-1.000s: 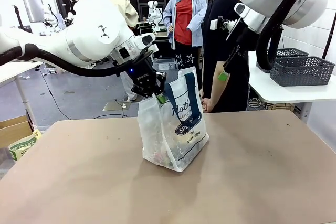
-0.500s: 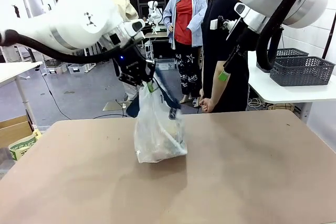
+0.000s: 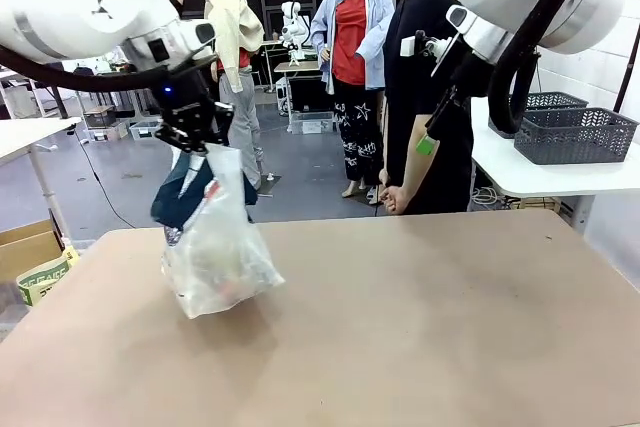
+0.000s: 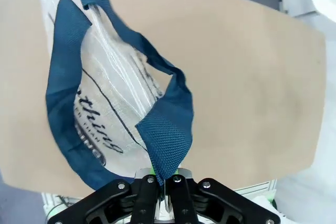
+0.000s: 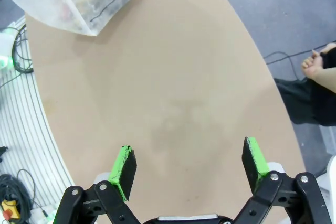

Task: Transfer purchased items from the store into the shopping bag.
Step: Move the Reusable shopping bag to the right side of the table.

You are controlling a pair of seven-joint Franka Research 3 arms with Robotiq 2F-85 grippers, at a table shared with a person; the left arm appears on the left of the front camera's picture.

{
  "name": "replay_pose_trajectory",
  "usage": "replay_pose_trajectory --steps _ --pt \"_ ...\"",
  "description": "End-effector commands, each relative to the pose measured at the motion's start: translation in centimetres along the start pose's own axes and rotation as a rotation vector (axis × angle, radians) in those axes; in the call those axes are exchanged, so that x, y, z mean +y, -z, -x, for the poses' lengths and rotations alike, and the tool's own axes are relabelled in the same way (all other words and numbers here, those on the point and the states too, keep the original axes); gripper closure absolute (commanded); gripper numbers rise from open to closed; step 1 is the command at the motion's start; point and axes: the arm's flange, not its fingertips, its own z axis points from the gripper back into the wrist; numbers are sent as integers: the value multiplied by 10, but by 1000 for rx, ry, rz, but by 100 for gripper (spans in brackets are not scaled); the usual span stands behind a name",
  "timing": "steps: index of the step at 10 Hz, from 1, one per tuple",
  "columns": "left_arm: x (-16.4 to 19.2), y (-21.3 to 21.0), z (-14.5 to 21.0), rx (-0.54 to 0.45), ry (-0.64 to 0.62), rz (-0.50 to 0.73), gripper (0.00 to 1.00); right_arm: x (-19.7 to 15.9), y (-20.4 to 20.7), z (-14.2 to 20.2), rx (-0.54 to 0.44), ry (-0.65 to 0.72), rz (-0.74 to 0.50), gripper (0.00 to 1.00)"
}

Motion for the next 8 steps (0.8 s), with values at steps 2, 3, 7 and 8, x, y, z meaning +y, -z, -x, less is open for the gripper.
replay_pose_trajectory --steps 2,3,7,8 --pt "39 -35 2 8 90 -75 100 0 -1 1 10 -2 -6 0" --pt "48 -45 2 64 139 -81 100 0 -1 1 10 -2 -6 0" --pt "48 -60 -40 356 82 -235 100 0 -1 1 10 -2 -6 0" --pt "40 -57 -52 360 79 -267 100 0 -1 1 10 -2 -6 0"
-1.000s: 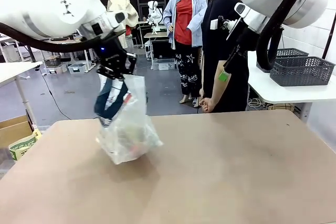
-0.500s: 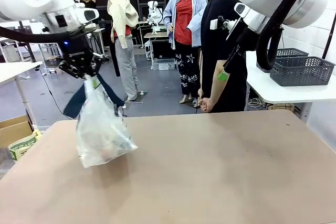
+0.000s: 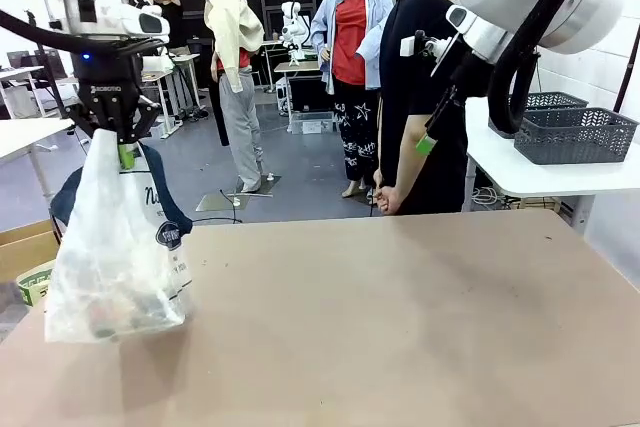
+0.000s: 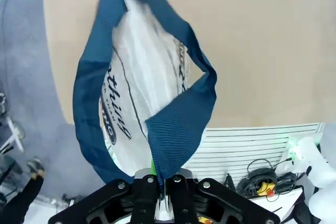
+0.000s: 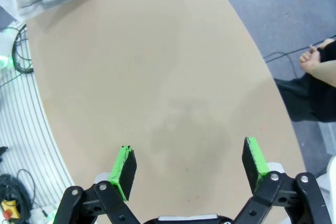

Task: Transfer purchased items from the store into the shopping bag.
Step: Move the Reusable shopping bag to the right side of the table.

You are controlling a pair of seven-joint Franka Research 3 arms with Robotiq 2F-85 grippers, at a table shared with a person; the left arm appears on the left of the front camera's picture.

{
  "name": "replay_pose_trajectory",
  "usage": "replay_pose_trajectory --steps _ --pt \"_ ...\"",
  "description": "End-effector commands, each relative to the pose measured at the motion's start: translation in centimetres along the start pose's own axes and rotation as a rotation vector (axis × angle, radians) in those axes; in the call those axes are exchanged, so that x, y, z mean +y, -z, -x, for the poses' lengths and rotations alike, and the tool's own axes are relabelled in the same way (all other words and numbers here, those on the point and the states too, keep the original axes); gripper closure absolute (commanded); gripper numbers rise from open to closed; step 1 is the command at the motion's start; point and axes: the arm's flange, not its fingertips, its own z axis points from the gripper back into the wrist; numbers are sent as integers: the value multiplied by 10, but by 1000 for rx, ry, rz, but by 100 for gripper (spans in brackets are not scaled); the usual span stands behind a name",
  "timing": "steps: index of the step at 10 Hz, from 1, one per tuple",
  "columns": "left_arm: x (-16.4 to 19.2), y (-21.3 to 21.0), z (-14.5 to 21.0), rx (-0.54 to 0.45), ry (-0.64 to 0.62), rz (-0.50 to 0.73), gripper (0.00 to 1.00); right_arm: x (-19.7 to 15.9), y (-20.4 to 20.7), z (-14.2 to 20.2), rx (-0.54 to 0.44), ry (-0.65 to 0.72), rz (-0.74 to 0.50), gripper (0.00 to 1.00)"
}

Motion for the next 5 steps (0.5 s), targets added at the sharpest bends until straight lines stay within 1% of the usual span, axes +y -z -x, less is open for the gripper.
replay_pose_trajectory --steps 1,3,5 --pt "-18 -33 -31 1 6 -55 100 0 -1 1 10 -1 -5 0" --pt "-14 -35 -49 9 43 -60 100 0 -1 1 10 -1 -5 0" --pt "0 -37 -59 -9 31 -50 100 0 -1 1 10 -1 -5 0"
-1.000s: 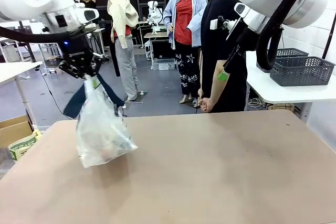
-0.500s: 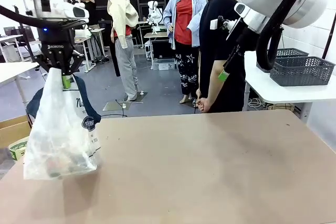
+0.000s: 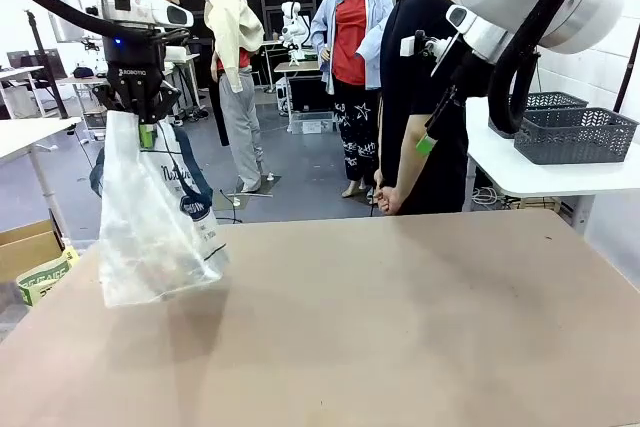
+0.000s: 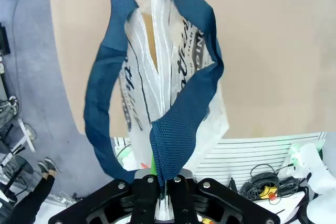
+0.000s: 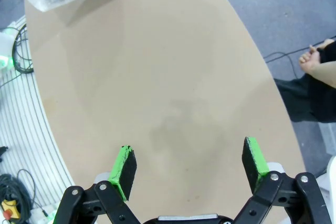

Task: Transfer purchased items from the store into the shopping bag.
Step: Move the Reusable shopping bag to the right side of the table.

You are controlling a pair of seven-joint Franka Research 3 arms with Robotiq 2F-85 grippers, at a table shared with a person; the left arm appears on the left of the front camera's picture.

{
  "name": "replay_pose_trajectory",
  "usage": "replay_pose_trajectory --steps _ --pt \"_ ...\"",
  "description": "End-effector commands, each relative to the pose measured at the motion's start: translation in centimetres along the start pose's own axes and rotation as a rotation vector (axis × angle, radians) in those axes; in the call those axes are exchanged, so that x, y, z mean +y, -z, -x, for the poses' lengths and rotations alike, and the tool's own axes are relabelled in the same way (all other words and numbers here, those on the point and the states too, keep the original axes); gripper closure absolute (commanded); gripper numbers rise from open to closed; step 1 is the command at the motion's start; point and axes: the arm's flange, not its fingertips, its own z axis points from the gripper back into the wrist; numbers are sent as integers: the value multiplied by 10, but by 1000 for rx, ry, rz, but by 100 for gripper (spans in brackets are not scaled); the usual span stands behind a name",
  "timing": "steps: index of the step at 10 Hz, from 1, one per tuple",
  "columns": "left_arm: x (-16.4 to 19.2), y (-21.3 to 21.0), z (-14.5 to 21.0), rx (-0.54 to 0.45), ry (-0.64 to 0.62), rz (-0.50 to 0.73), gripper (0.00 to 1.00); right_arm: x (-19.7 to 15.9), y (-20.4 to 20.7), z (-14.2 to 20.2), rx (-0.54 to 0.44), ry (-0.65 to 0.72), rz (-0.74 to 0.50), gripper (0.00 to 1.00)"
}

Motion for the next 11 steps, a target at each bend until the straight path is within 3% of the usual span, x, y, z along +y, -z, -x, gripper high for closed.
replay_pose_trajectory --steps 1,5,6,9,11 --pt "-5 3 7 7 3 -3 100 0 -1 1 10 -1 -5 0" --pt "-5 9 -1 17 9 -5 100 0 -1 1 10 -1 -5 0" --pt "1 14 -10 -27 44 -60 100 0 -1 1 10 -1 -5 0" --pt "44 12 -7 -175 38 -29 100 0 -1 1 10 -1 -5 0" --pt "85 18 -7 -217 14 -28 100 0 -1 1 10 -1 -5 0"
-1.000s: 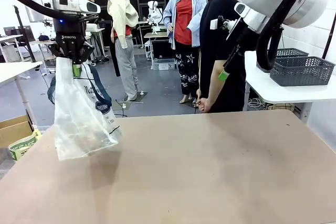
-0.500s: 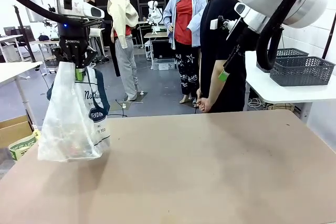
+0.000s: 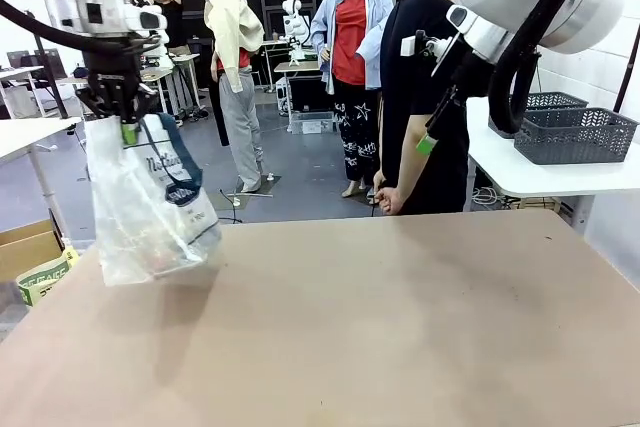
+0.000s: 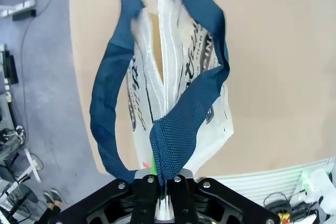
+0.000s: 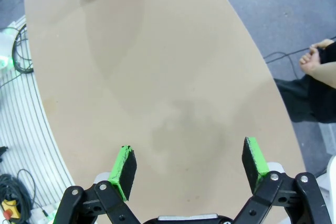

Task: Transfer purchased items from the store into the shopping bag.
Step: Move the Reusable shopping bag to the right side of the table.

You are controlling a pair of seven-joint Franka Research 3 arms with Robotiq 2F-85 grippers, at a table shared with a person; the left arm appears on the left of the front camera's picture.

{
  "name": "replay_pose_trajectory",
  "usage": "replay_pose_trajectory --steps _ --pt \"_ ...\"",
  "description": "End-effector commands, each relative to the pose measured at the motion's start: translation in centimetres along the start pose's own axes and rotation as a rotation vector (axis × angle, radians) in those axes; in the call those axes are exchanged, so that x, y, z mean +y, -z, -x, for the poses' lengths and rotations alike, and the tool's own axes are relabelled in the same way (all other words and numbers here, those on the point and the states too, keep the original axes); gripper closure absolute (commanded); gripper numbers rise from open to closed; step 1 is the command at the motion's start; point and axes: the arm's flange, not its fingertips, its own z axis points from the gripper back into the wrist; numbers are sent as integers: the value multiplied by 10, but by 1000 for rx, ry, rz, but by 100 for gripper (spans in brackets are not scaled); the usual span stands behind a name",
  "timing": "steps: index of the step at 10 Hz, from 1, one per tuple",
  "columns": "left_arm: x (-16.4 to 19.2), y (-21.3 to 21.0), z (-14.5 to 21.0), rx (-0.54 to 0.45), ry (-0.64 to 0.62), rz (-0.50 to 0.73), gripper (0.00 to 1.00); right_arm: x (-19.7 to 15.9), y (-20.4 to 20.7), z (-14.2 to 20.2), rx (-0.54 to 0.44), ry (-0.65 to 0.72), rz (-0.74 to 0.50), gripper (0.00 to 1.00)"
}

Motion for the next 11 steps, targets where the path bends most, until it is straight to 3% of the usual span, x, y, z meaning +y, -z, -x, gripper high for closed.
replay_pose_trajectory --steps 1,5,10,11 --pt "38 7 21 -60 -26 -14 100 0 -1 0 10 -2 -5 0" --pt "88 55 38 -114 -49 -34 100 0 -1 0 10 -2 -5 0" --pt "89 135 69 66 -39 123 100 0 -1 0 10 -2 -5 0" --pt "84 122 49 4 -60 42 100 0 -1 0 10 -2 -5 0"
